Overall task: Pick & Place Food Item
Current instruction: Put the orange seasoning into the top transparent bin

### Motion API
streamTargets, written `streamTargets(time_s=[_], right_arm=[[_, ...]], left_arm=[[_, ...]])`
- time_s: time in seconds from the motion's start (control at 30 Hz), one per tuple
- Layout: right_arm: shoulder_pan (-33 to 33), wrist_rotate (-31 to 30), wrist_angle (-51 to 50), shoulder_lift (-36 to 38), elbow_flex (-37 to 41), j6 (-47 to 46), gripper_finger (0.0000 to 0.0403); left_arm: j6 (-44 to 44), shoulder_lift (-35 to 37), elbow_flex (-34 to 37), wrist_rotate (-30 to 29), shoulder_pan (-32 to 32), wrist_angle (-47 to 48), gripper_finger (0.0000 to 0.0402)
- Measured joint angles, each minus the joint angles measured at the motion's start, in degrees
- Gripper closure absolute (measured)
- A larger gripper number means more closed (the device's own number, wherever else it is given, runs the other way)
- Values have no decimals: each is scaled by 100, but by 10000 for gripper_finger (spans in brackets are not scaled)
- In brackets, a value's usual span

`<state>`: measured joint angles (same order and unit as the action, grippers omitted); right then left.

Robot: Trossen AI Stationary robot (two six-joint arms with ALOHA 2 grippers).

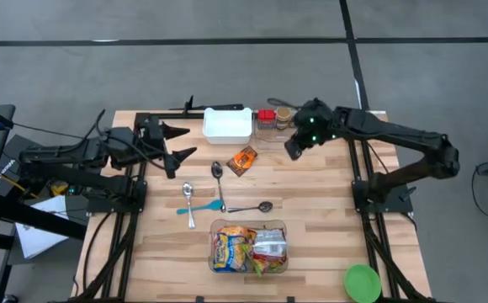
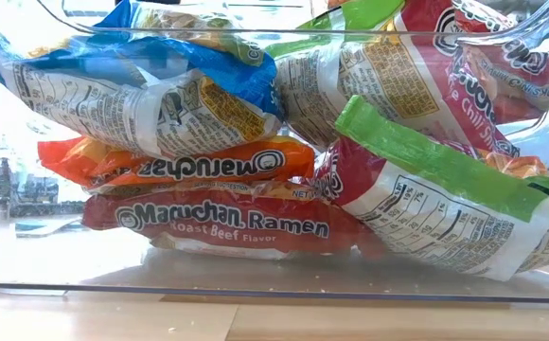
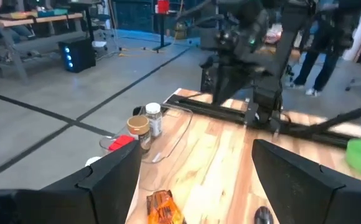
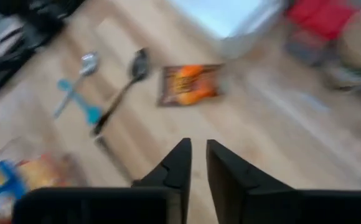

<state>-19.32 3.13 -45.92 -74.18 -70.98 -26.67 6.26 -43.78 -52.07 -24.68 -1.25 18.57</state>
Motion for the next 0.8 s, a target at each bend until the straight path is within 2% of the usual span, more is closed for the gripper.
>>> streamTargets(time_s=[0.17, 0.3, 0.5, 0.63, 0.8], right_arm=[[736, -32, 375, -6, 0, -75, 303], [1316, -325, 473, -41, 0, 187, 255], [1866, -459, 543, -74, 2, -68, 189], [2087, -467, 631, -43, 2, -235, 174], [2329, -467, 643, -43, 0, -494, 178]], left_arm=[[-372, -205, 0, -33, -269, 179, 101], [-452, -330, 0, -220, -563, 314, 101], [-435, -397, 0, -377, -950, 448, 101], [-274, -398, 0, -390, -1105, 795, 101], [-370, -667, 0, -401, -1185, 1100, 101]])
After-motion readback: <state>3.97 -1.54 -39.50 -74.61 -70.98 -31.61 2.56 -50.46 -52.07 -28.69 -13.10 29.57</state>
